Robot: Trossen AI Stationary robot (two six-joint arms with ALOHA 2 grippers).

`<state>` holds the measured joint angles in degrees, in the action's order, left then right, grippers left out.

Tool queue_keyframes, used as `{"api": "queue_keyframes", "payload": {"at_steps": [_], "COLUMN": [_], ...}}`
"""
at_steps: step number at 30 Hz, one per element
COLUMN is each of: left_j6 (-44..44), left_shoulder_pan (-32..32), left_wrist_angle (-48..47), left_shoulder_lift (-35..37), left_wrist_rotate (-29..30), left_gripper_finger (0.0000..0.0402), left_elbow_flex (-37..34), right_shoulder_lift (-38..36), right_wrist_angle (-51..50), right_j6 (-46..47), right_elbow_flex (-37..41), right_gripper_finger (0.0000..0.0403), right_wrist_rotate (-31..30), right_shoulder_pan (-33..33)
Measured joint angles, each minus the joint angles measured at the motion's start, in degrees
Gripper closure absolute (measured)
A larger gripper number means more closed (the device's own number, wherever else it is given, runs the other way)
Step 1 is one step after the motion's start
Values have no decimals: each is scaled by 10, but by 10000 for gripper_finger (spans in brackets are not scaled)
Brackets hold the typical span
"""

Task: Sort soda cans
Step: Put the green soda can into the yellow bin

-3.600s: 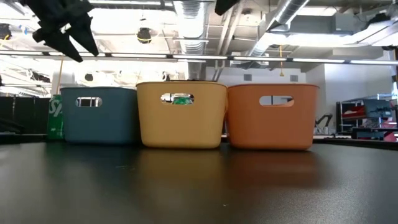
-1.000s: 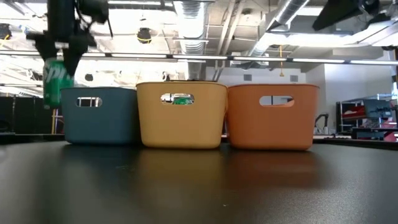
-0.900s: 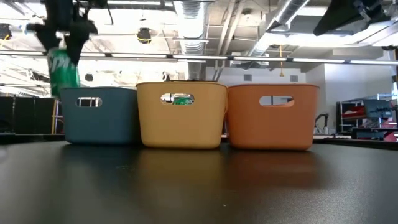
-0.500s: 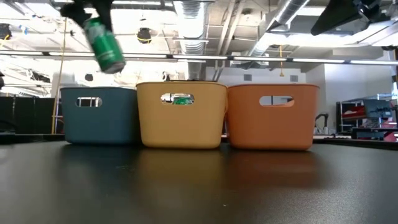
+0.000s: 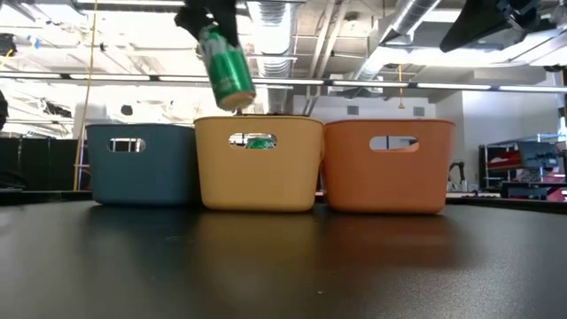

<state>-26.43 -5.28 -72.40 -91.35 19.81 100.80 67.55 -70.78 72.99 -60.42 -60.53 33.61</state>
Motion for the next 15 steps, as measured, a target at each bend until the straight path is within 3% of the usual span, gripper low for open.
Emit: {"api": "queue_keyframes", "payload": {"at_steps": [15], "left_j6": [29], "left_shoulder_pan": [-36], "left_wrist_angle": [6], "left_shoulder_lift": [-161], "left_wrist_rotate": [8], "left_gripper_finger": [99], "left_elbow_flex": [37], "right_shoulder_lift": [0], "right_wrist_angle": [-21], "right_j6": [0], "right_elbow_flex": [0], "right_gripper_finger": [390], "right_wrist_rotate": [0], "right_shoulder_pan": [39]}}
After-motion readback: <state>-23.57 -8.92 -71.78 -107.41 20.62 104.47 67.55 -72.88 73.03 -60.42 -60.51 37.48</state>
